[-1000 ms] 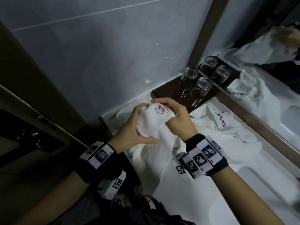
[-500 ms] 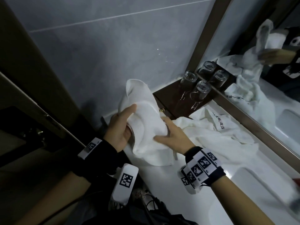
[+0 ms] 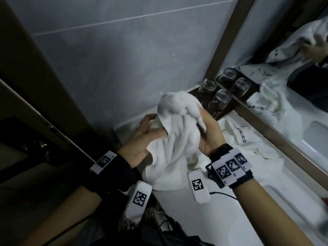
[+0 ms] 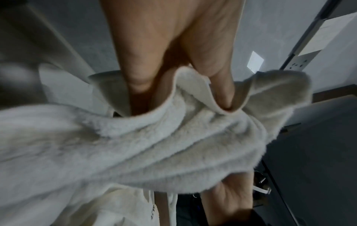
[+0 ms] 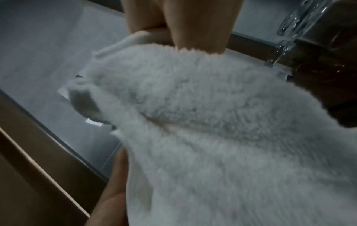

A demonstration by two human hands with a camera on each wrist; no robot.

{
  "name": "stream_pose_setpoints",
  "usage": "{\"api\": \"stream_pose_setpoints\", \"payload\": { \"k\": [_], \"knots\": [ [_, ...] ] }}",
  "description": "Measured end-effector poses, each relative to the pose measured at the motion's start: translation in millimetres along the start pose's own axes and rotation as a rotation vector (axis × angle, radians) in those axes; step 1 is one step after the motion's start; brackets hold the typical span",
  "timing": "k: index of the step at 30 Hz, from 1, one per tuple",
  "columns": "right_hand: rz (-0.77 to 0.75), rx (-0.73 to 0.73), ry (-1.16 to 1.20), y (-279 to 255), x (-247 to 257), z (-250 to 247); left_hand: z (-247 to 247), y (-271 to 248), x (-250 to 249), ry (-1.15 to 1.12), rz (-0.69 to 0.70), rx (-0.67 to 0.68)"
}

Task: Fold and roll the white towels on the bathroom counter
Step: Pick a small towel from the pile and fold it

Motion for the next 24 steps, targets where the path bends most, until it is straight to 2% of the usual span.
{"api": "stream_pose_setpoints", "payload": {
  "k": [1, 3, 5, 6, 8, 10, 12, 14, 17, 19, 21, 24],
  "knots": [
    [-0.019, 0.049, 0.12, -1, 0, 2, -2, 1, -1, -0.019, 0.027, -0.062],
    [0.019, 0.01, 0.258, -4, -7, -4, -9, 3, -3, 0.056, 0.079, -0.214],
    [0.072, -0.048, 0.219, -5, -19, -11, -9, 4, -5, 0.266, 0.165, -0.289],
    [0.095, -0.071, 0.09, -3, -24, -11, -2, 3, -7, 0.37, 0.234, -0.249],
    [0.118, -0.188, -0.269, -1, -30, -12, 20, -1, 3, 0.489, 0.284, -0.04],
    [0.106, -0.367, -0.487, -1, -26, -26, 32, -8, 18, 0.483, 0.221, 0.137],
    [0.058, -0.49, -0.539, -4, -21, -43, 28, -15, 31, 0.396, 0.118, 0.196],
    [0.064, -0.468, -0.455, -7, -23, -51, 17, -15, 41, 0.343, 0.051, 0.145],
    [0.18, -0.265, -0.092, -10, -42, -50, -3, -10, 60, 0.227, -0.152, -0.064],
    [0.231, -0.141, 0.063, -13, -48, -45, -7, -6, 72, 0.133, -0.251, -0.09],
    [0.212, -0.055, -0.018, -15, -49, -41, -8, 2, 73, 0.015, -0.229, -0.121],
    [0.235, -0.129, -0.595, -14, -50, -47, -13, 14, 67, -0.042, -0.126, -0.158]
  ]
}}
Point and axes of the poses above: each hand's wrist, its own y-axis towards the middle knuckle, its own z-axis out of the palm, x = y × z, the point moved 6 cm from there along y, towards the middle knuckle, and after that the axes turned 11 degrees about z, right-handed, at the moved point
